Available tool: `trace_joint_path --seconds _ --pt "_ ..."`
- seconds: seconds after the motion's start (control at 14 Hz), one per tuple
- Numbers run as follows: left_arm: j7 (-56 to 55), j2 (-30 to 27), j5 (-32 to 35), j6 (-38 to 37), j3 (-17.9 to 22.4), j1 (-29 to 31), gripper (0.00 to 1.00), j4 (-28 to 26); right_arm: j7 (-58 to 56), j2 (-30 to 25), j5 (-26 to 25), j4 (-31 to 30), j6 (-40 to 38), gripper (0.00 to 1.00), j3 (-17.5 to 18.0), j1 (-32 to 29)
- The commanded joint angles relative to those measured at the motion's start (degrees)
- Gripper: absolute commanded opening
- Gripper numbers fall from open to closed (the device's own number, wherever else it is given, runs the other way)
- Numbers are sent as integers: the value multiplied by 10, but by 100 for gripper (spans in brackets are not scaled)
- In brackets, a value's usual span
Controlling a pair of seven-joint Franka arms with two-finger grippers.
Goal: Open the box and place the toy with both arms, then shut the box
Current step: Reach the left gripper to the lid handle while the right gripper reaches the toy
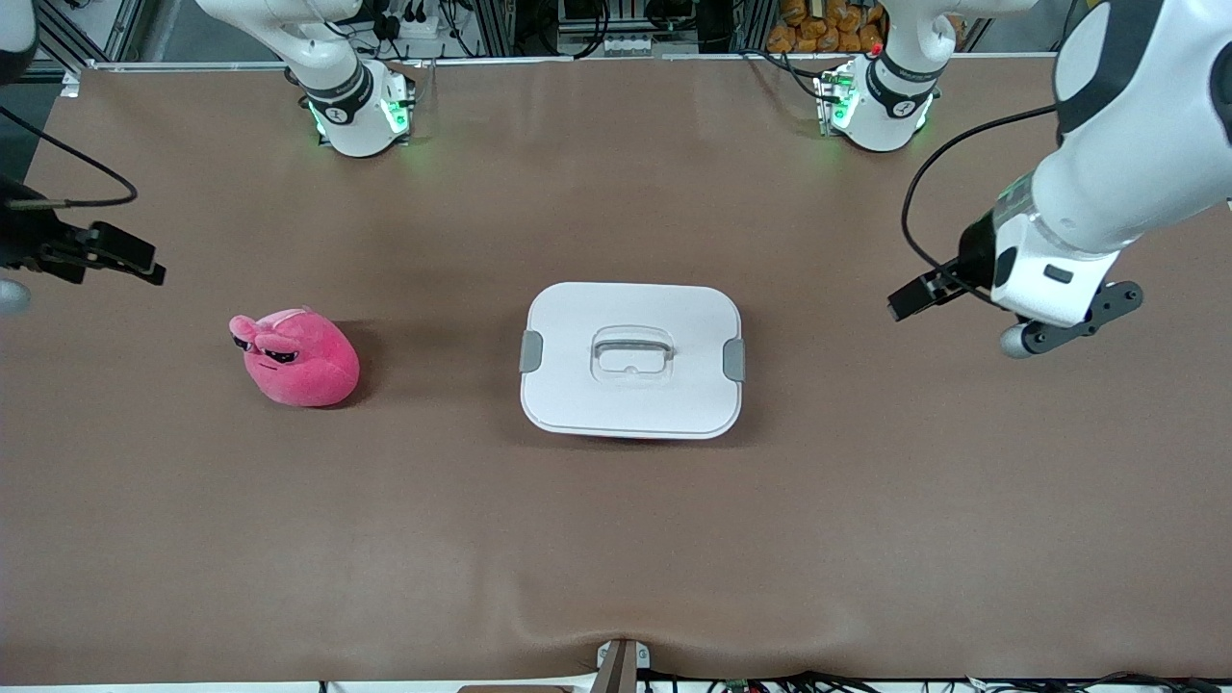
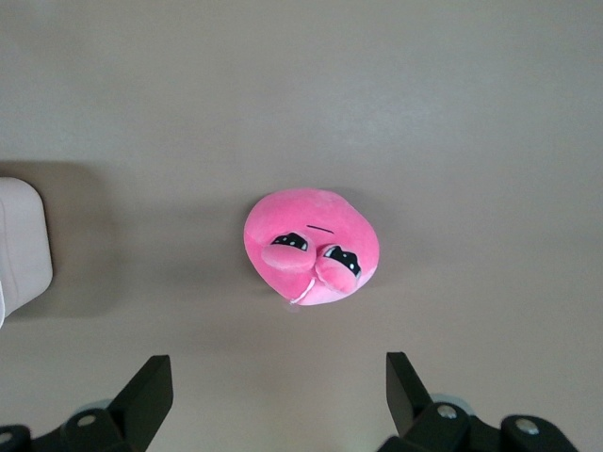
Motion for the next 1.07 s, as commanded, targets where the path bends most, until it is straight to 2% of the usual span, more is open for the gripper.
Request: trace_joint_path --seconds 0.0,0.14,0.21,0.5,0.78,1.0 --pt "-95 38 -8 24 3 -30 100 33 -1 32 -2 9 5 100 -5 22" --pt "-163 53 -8 45 3 -48 100 33 -14 41 1 1 4 100 -5 22" --pt "-207 59 -9 57 3 -57 100 33 -58 46 4 -8 2 100 -4 25" --pt "-334 86 -34 111 3 -79 100 35 -167 42 -9 -77 42 100 -5 41" --pt "-442 105 -35 145 3 -116 100 36 -322 26 -39 -176 146 100 -5 59" --pt "-511 123 -34 177 4 -150 100 36 -385 -13 -73 -284 251 100 -5 81"
